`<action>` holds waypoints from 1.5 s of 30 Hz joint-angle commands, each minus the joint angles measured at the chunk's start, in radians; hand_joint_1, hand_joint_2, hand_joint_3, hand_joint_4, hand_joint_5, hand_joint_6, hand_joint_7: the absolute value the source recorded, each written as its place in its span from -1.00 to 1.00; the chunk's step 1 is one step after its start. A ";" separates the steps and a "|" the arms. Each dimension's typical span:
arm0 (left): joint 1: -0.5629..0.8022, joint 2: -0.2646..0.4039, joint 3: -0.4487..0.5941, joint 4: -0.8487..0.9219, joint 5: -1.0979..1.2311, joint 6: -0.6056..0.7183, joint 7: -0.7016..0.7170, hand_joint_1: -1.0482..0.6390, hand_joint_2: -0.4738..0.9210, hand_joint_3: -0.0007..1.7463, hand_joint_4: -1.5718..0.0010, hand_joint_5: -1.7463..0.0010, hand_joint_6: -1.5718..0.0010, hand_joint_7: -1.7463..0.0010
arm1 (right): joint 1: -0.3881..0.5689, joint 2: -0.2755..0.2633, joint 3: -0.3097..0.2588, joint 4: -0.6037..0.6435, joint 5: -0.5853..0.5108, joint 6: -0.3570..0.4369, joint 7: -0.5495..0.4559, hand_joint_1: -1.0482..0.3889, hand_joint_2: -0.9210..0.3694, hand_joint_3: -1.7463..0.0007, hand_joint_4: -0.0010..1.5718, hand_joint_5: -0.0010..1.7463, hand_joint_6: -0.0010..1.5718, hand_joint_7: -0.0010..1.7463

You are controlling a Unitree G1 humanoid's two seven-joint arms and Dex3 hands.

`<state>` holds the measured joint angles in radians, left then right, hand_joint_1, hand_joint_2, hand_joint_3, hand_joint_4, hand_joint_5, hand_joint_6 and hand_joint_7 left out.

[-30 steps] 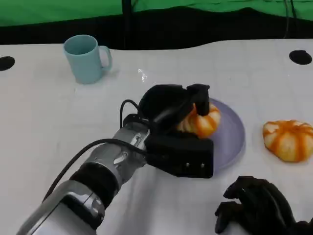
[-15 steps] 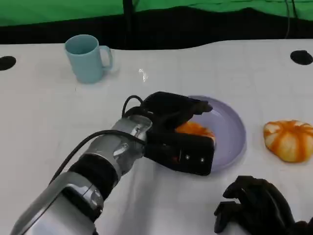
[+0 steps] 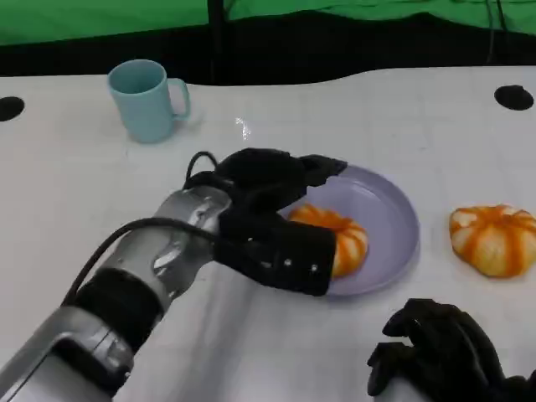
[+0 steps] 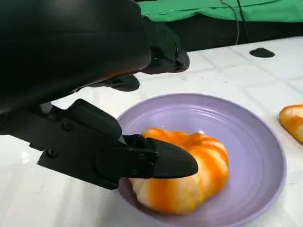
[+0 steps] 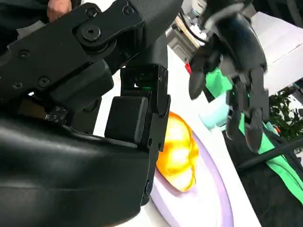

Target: Grasp the bread from the table and place it into the plate.

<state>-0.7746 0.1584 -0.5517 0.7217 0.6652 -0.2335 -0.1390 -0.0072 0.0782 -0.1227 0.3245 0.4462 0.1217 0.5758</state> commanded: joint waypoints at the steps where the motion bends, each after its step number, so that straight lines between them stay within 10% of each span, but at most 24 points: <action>1: 0.084 0.071 0.071 -0.119 -0.099 -0.050 -0.063 -0.78 1.00 -0.53 0.68 0.71 0.79 0.98 | -0.003 -0.008 -0.005 0.007 0.001 -0.028 0.007 -1.00 -0.72 0.99 1.00 -0.12 1.00 -0.57; 10: 0.343 0.068 0.273 -0.295 -0.496 -0.150 -0.175 -0.58 1.00 -0.57 0.30 0.54 0.49 0.89 | -0.011 -0.016 -0.010 0.016 0.013 -0.016 0.015 -1.00 -0.71 1.00 1.00 -0.13 1.00 -0.56; 19: 0.572 -0.005 0.420 -0.452 -0.889 -0.036 -0.347 -0.46 1.00 -0.57 0.24 -0.39 -0.03 0.79 | -0.005 -0.017 -0.006 0.009 0.009 -0.016 0.010 -1.00 -0.70 1.00 1.00 -0.13 1.00 -0.56; 25: 0.693 -0.051 0.494 -0.513 -1.102 0.114 -0.446 -0.57 1.00 -0.55 0.30 -0.96 0.37 -0.61 | 0.003 -0.016 -0.005 -0.003 0.015 -0.009 0.015 -0.99 -0.69 1.00 1.00 -0.14 1.00 -0.57; 29: 0.744 -0.076 0.534 -0.534 -1.192 0.196 -0.488 -0.66 1.00 -0.62 0.13 -1.00 0.39 -0.97 | 0.012 -0.014 -0.002 -0.016 0.013 -0.002 0.006 -0.99 -0.69 1.00 1.00 -0.14 1.00 -0.57; 45: 0.804 -0.112 0.603 -0.524 -1.259 0.294 -0.572 -0.61 1.00 -0.63 -0.10 -1.00 0.20 -1.00 | 0.025 -0.011 -0.002 -0.052 0.015 0.026 -0.015 -0.97 -0.68 0.99 0.99 -0.12 1.00 -0.56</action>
<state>0.0230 0.0422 0.0406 0.1956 -0.5940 0.0498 -0.6941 0.0084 0.0723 -0.1213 0.2918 0.4533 0.1427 0.5728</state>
